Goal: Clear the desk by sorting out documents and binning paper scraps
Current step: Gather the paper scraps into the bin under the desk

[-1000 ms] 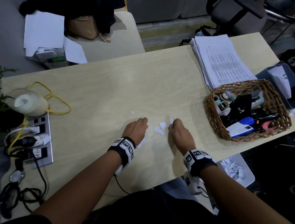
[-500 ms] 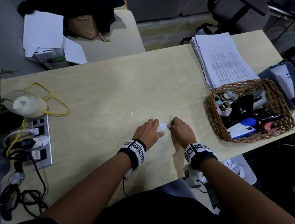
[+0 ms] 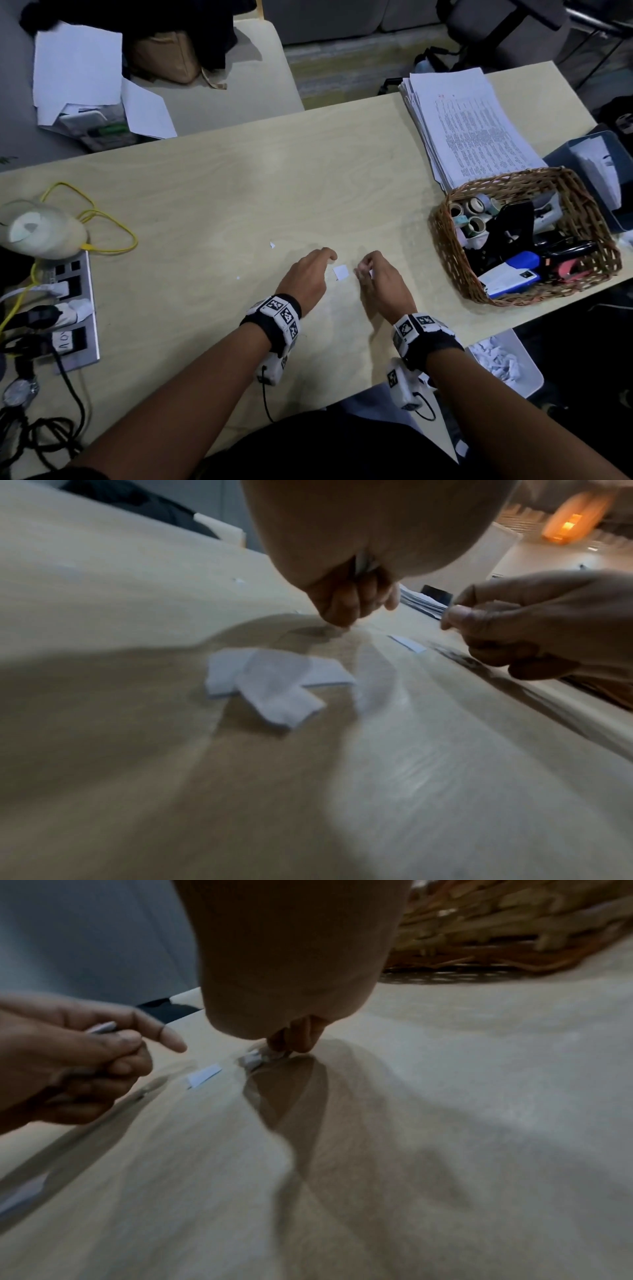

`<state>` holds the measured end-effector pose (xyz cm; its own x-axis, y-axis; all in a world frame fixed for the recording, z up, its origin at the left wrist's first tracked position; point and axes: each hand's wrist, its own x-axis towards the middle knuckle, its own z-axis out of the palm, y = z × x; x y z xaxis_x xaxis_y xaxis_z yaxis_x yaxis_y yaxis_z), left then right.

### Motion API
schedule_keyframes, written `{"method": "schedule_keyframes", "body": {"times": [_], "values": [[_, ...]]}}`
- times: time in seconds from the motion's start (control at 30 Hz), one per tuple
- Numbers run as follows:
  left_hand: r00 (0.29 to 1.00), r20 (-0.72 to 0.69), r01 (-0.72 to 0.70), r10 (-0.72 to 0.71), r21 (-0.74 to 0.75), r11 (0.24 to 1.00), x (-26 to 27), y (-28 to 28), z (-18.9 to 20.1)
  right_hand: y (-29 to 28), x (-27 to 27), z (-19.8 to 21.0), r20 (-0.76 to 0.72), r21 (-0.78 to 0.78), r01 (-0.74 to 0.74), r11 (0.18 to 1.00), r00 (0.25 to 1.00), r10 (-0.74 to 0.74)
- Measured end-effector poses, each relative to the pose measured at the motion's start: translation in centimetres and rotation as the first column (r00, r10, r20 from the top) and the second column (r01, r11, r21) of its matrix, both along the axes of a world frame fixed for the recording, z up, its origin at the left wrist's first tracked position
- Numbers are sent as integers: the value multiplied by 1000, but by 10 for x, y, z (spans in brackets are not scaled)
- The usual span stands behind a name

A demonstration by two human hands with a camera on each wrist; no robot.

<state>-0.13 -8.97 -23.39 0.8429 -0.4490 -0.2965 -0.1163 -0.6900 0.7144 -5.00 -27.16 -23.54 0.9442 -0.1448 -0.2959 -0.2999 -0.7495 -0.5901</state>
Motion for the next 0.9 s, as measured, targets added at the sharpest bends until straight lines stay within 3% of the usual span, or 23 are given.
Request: {"method": "schedule_keyframes", "body": {"times": [0.13, 0.23, 0.33, 0.4, 0.5, 0.63, 0.7, 0.83, 0.9], "values": [[983, 107, 132, -151, 167, 977, -1, -15, -4, -13, -10, -6, 13, -39, -149, 988, 989, 150], [967, 166, 139, -191, 282, 949, -3, -22, -9, -13, -11, -7, -18, -63, -125, 990, 992, 124], [956, 217, 127, -198, 306, 944, -3, -25, -9, -11, -10, -6, -16, -60, -95, 994, 995, 94], [954, 215, 140, -208, 294, 945, -1, -24, -8, -11, -12, -3, 38, -3, -26, 1000, 999, 26], [975, 143, 140, -173, 211, 967, 4, -18, -7, -17, -13, 7, 127, 121, 211, 970, 966, -225], [981, 109, 140, -162, 189, 972, 5, -15, -12, -36, -16, 11, 104, 141, 371, 918, 916, -387], [991, 106, 65, -77, 111, 992, 7, -13, -14, -42, -20, 10, 72, 125, 342, 931, 933, -352], [992, 123, -11, 0, 85, 996, 11, -16, -15, -36, -25, 12, -1, 77, 126, 989, 992, -126], [991, 128, -38, 27, 86, 996, 12, -18, -14, -30, -26, 10, -34, -28, 1, 1000, 999, -2]]}}
